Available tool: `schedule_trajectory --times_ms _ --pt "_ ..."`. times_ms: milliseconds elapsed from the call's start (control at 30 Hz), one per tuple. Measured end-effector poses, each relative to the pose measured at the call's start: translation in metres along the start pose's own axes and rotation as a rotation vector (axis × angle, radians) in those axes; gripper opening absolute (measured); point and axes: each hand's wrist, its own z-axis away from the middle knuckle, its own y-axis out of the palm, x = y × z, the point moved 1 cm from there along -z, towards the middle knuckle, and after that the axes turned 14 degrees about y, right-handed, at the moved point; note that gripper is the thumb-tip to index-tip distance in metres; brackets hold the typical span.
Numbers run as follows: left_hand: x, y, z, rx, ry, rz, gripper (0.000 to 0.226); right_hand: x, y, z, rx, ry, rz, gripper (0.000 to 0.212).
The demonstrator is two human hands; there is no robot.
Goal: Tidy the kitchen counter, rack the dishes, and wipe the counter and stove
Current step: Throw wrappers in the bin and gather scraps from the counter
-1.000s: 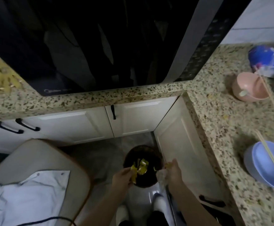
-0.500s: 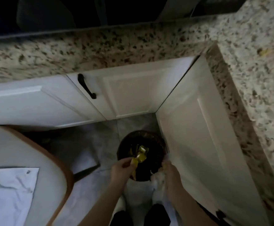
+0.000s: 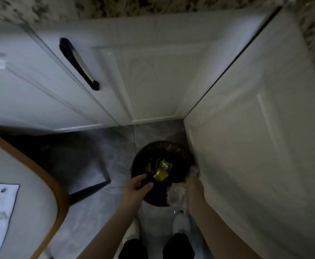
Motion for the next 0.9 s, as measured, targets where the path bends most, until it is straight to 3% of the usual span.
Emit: schedule_trajectory --times_ms 200,400,567,667,900 --pt "0.000 0.004 -0.014 0.051 0.007 0.009 0.012 -0.006 0.017 -0.014 -0.026 -0.045 -0.079 0.037" --pt "0.010 0.012 -0.017 0.083 -0.029 0.059 0.018 -0.010 0.027 -0.037 -0.084 -0.123 0.029 0.036" --pt "0.015 0.010 -0.020 0.046 -0.066 0.119 0.023 -0.003 0.033 -0.046 -0.021 -0.047 0.090 0.063" --pt "0.014 0.006 -0.021 0.022 -0.076 0.141 0.015 0.002 0.030 -0.042 0.004 -0.025 0.104 0.063" --pt "-0.008 -0.002 -0.016 0.016 -0.060 0.145 0.020 0.004 0.018 -0.012 0.052 -0.028 0.142 0.061"
